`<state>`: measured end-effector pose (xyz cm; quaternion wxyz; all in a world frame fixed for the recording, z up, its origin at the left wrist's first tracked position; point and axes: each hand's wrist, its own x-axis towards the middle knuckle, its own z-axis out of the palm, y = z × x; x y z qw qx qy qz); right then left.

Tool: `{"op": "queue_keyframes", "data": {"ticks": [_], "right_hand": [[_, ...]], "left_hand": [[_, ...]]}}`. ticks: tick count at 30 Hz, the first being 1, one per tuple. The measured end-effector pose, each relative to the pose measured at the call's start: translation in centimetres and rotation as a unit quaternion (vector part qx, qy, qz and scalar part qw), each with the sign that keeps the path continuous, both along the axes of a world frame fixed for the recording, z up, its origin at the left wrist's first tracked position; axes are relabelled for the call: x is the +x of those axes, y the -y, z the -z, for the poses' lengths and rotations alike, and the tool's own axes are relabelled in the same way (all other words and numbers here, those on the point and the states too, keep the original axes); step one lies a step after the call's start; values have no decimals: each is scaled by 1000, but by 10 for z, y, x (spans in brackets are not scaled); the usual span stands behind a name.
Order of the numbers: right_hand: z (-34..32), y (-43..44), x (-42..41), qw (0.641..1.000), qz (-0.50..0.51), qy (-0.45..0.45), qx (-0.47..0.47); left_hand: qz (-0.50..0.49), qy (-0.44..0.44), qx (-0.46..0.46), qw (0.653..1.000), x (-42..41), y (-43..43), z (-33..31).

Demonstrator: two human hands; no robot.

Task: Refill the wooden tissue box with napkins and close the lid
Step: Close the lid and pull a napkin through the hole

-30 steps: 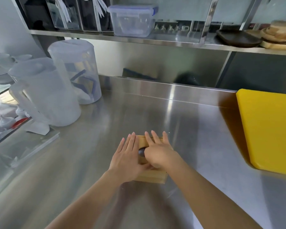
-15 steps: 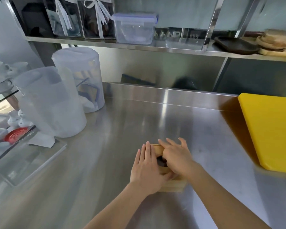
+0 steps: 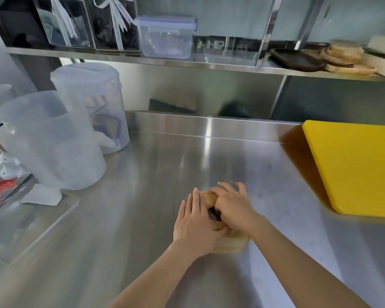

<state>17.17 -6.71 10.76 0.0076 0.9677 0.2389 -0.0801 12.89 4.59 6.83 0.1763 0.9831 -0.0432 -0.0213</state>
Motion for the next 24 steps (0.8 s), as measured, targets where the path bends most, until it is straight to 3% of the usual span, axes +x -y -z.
{"op": "queue_keyframes", "data": {"ticks": [9, 18, 24], "right_hand": [[-1, 24, -2, 992, -57, 42, 103], [-4, 33, -6, 985, -43, -30, 166], [-6, 40, -11, 978, -38, -60, 195]], "left_hand": [[-5, 1, 7, 1000, 0, 0, 1], [-3, 1, 9, 1000, -2, 0, -2], [118, -10, -31, 992, 10, -5, -16]]}}
